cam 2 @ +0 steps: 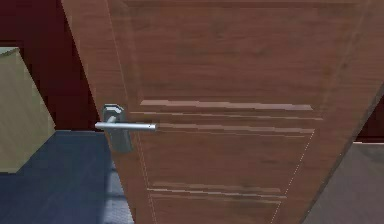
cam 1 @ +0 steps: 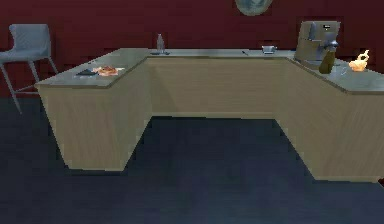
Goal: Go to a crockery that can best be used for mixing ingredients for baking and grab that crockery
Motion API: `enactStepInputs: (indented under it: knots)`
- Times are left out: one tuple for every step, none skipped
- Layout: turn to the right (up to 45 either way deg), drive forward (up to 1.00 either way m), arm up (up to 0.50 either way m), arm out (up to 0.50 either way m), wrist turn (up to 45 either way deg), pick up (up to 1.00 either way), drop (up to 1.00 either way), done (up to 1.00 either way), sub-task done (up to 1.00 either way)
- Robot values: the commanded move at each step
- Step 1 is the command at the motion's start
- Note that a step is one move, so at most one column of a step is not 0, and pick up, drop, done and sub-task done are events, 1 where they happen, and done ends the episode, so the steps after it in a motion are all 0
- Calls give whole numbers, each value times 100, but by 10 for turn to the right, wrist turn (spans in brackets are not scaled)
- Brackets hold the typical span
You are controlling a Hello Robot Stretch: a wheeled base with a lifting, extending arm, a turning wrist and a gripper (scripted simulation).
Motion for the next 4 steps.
enactStepInputs:
  knots:
    - [60, 0, 0, 0, 0, 0, 0, 0, 0]
    - [0, 50, 0, 0, 0, 0, 0, 0, 0]
    - [120, 0, 0, 0, 0, 0, 0, 0, 0]
    - [0, 100, 0, 0, 0, 0, 0, 0, 0]
